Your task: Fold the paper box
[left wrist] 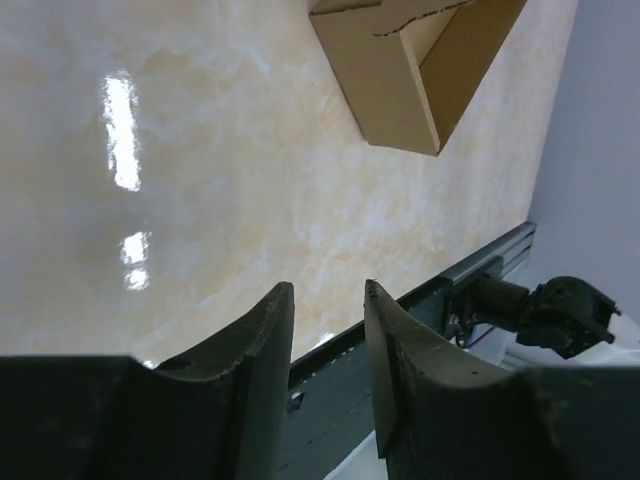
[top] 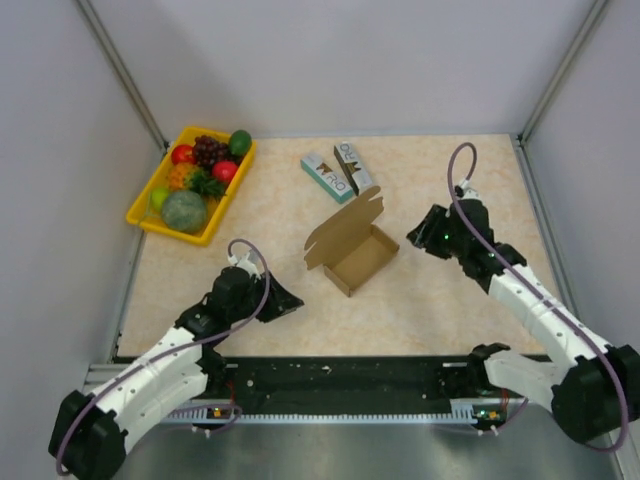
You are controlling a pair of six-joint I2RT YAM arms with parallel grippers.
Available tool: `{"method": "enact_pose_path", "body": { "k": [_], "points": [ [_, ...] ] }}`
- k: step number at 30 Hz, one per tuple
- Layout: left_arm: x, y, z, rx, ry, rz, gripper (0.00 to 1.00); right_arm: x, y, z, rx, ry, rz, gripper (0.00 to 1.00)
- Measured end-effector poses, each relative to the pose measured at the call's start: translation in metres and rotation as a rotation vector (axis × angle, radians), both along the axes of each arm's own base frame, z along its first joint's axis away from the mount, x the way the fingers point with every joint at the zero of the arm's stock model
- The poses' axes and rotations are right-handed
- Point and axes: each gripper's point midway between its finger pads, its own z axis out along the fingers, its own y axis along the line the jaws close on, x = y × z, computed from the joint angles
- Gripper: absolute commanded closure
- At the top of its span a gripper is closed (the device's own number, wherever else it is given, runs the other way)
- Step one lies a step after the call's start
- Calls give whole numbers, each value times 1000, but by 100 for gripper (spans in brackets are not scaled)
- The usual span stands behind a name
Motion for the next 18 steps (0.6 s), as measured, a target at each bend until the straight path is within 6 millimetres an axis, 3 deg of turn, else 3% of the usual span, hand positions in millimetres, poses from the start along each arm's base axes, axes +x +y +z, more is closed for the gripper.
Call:
{"method": "enact_pose_path", "body": {
  "k": [3,5,7,9,13,15,18],
  "points": [
    [3,-17,-11,-94,54,1,72,22,-27,-11,-4,18,8,86],
    [3,-26,-21,-129,99,11,78,34,-39,-27,0,57,18,89],
    [5,-35,-28,-150,140,18,91,45,-43,-43,8,112,35,100],
    [10,-43,-34,-170,167,31,98,60,-41,-59,23,163,71,100],
    [19,-55,-59,-179,244,74,100,87,-23,-85,72,222,157,100],
    [24,-59,-71,-183,281,101,100,88,-19,-92,86,235,171,100],
    [34,-67,-74,-232,290,127,100,92,-9,-94,120,222,194,100]
  ]
}}
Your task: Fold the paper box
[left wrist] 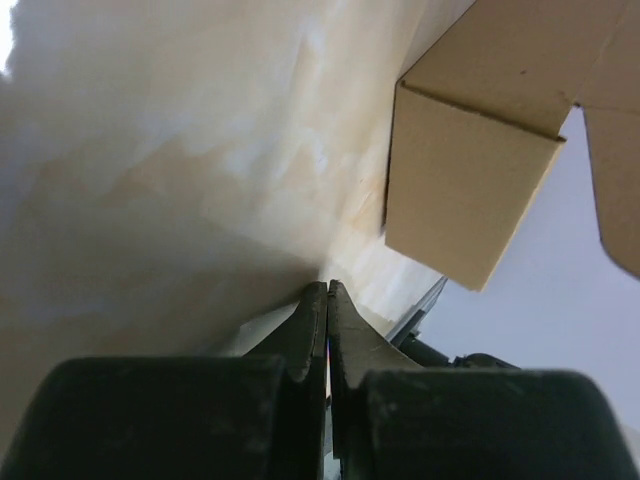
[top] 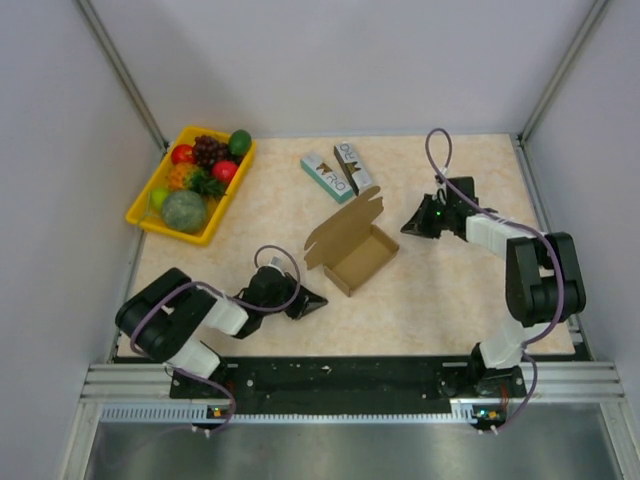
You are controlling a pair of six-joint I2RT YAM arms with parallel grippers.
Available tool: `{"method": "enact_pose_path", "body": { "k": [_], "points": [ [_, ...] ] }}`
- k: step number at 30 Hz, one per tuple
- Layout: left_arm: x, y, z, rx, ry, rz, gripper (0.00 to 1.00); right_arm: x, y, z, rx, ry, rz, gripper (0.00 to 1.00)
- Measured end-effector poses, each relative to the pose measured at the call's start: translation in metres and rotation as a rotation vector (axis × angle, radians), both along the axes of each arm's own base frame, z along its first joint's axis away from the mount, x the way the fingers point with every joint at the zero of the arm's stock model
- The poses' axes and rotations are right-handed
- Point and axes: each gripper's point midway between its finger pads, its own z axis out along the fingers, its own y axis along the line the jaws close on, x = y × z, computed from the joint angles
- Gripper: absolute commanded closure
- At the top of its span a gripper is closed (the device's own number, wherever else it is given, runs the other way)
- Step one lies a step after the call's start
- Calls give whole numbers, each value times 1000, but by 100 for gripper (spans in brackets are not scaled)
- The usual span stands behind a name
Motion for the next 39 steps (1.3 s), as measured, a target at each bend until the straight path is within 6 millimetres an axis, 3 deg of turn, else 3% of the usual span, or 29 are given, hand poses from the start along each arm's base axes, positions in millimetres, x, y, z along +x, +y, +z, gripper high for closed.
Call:
{"method": "enact_pose_path", "body": {
  "k": [4,8,17,21,25,26,28,30,32,37,39],
  "points": [
    [14,-10,2,-41,-9,30,100,-4,21,-4,46,-27,22,100],
    [26,-16,9,-67,-45,44,100,-36,43,-27,77,29,24,100],
    [60,13,4,4,-76,85,100,-94,36,-30,150,14,-171,100],
    [79,19,6,75,-106,57,99,-99,39,-27,158,13,-183,98],
    [74,28,14,138,-142,1,83,-109,36,-28,123,26,-168,86],
    [70,31,18,155,-154,-14,72,-111,33,-26,110,22,-164,83],
    [64,41,30,187,-194,-29,62,-114,25,-19,74,-14,-144,79],
    [59,53,41,224,-238,-30,52,-117,18,-10,33,-50,-122,69],
    [56,65,57,267,-304,-28,45,-117,12,4,-13,-97,-95,64],
    [51,82,96,377,-468,-71,30,-104,6,50,-119,-254,21,62],
    [56,85,113,425,-540,-106,28,-100,7,64,-156,-302,78,53]
  ]
}}
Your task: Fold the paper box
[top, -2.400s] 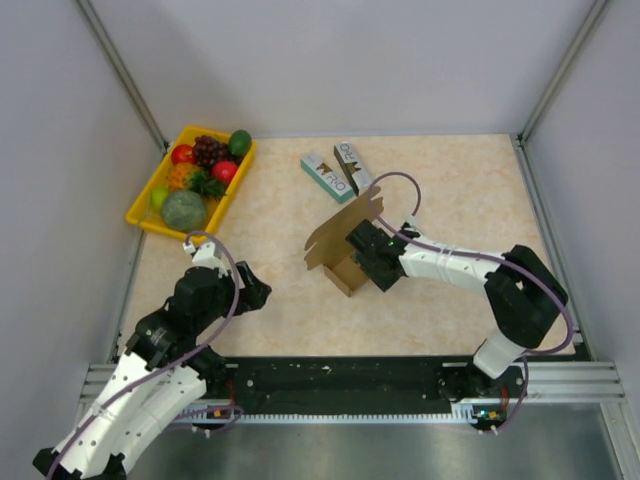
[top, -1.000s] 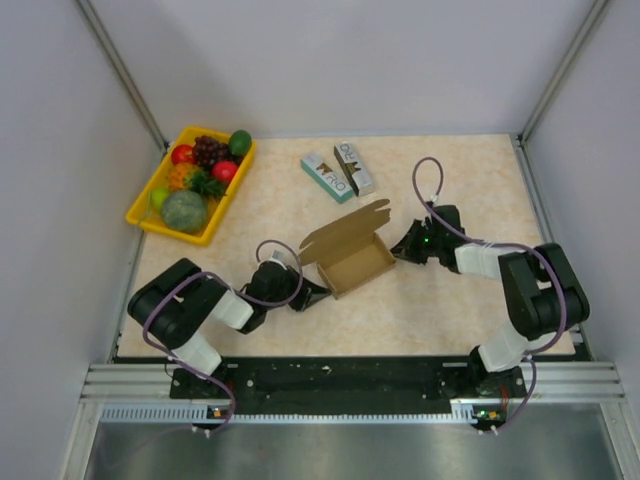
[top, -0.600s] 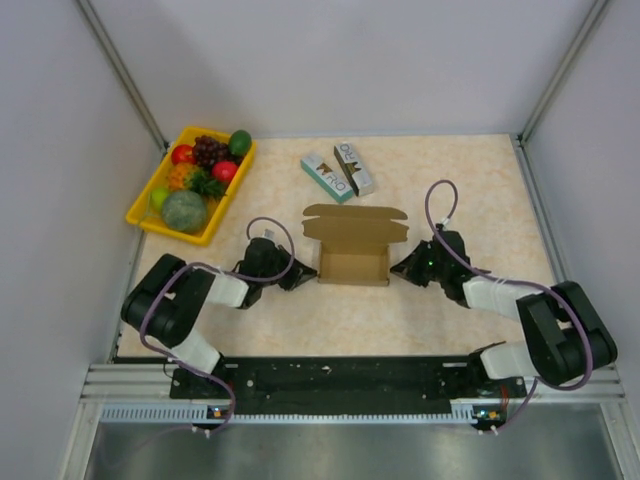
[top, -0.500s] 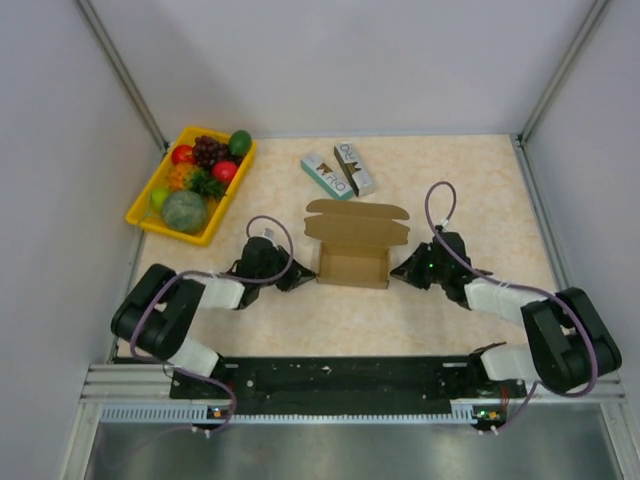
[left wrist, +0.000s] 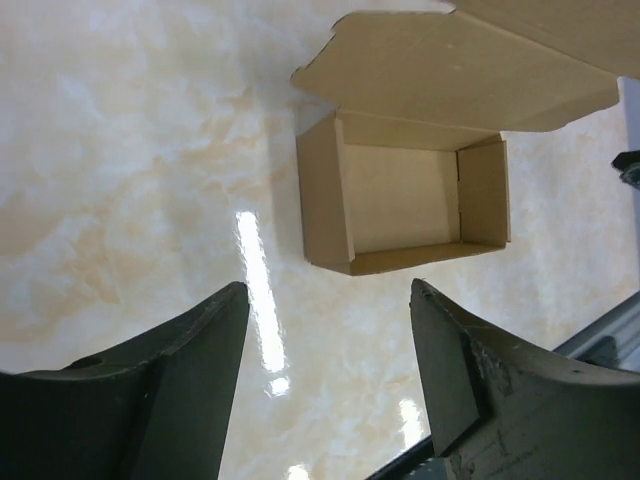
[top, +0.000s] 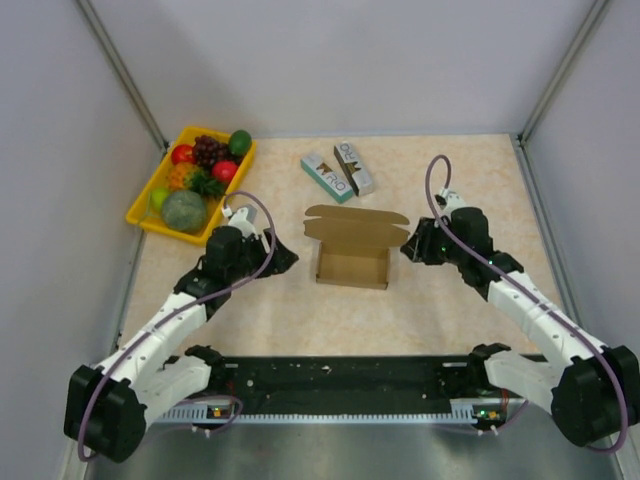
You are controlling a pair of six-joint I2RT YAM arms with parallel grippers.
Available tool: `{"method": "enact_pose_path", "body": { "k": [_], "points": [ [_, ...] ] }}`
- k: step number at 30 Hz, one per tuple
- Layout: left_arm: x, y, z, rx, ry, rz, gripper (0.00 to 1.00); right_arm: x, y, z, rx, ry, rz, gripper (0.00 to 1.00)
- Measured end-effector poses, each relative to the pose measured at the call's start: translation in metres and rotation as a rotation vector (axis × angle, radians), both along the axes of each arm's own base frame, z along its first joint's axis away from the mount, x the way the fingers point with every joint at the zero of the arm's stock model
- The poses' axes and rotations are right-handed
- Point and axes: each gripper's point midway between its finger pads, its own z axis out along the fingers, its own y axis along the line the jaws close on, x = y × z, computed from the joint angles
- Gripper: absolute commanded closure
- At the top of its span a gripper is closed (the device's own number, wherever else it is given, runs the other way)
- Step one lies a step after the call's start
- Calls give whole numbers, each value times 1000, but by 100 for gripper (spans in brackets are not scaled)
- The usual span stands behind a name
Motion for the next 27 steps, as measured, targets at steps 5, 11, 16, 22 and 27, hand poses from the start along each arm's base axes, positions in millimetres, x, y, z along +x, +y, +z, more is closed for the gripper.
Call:
{"method": "enact_pose_path", "body": {
  "k": [5,11,16,22,27],
  "points": [
    [28,2,38,180,-129,-98,27,4,3,18,-70,-109,125,42],
    [51,0,39,333,-138,-200,27,10,8,33,-135,-180,239,45],
    [56,-1,41,369,-123,-283,28,11,14,42,-118,-174,258,43],
    [48,0,46,326,-159,-301,9,-7,9,30,-99,-96,240,37],
    [54,1,46,368,-161,-344,13,-7,-4,15,-183,-48,238,48]
  ]
}}
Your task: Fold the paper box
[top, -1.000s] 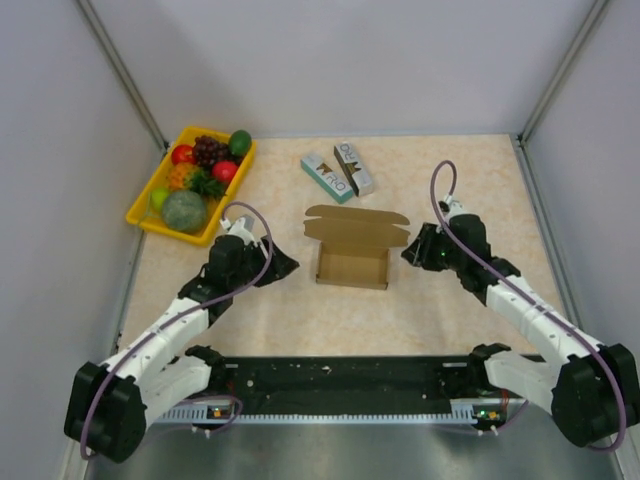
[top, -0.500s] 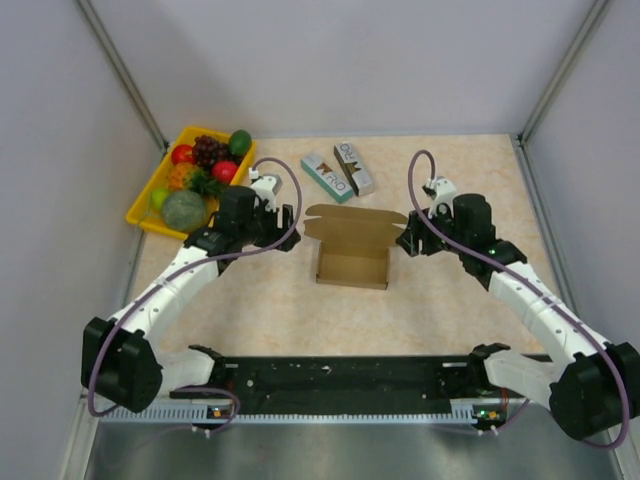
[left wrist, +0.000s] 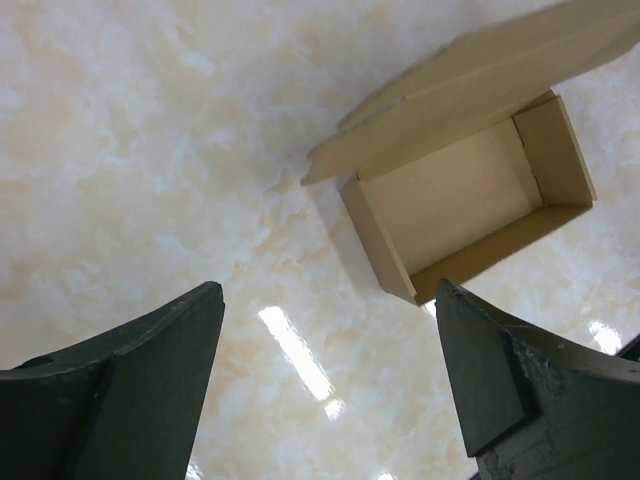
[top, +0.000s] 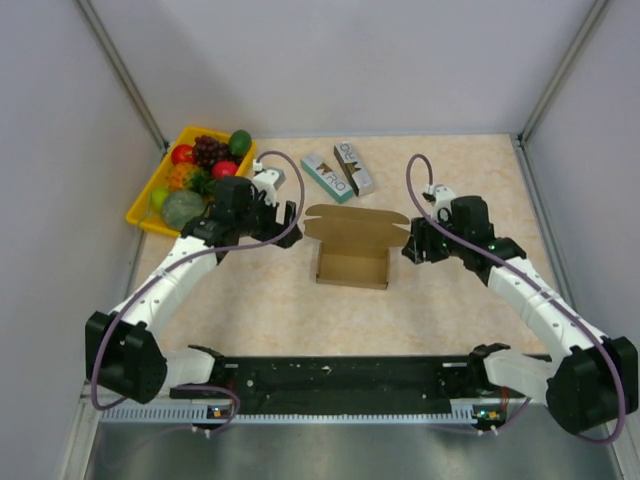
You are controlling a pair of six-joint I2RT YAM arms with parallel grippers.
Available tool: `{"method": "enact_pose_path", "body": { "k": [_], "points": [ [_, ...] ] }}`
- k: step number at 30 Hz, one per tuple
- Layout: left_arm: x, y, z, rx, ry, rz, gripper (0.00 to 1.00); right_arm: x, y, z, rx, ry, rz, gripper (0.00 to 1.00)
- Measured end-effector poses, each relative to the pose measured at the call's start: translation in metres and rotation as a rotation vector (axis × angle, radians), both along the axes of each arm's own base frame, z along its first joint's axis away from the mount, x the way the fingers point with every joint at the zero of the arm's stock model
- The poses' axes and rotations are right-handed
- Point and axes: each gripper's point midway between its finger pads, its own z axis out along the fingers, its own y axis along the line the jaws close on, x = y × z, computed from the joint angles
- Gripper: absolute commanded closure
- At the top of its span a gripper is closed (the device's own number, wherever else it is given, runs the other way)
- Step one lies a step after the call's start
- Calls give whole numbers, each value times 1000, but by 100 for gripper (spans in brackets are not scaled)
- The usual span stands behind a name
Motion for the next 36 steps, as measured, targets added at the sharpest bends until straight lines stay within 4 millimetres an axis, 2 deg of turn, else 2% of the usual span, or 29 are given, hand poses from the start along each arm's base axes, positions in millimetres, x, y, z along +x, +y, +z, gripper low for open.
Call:
{"method": "enact_pose_path", "body": {
  "k": [4,8,12,13,16,19,24,29,36],
  "points": [
    [28,-6,11,52,-50,-77,18,15,-4,-8,-29,6,9,49],
    [43,-21,14,78,-96,-227,19,23,-4,-5,-30,-32,33,50],
    [43,-33,-2,81,-93,-367,21,29,-4,0,-41,-85,69,50],
    [44,-35,-6,81,-92,-387,28,29,-3,1,-43,-91,77,50],
    [45,-41,-19,77,-81,-448,36,32,-1,0,-51,-109,108,50],
    [49,-47,-28,68,-75,-494,36,34,1,-4,-55,-106,136,51],
    [51,-48,-35,69,-69,-510,35,37,3,-10,-62,-101,150,52],
    [60,-46,-30,32,-105,-485,36,46,4,-4,-41,-163,128,52],
    [69,-43,-26,-27,-114,-439,39,47,0,-9,-29,-211,79,56]
  ]
}}
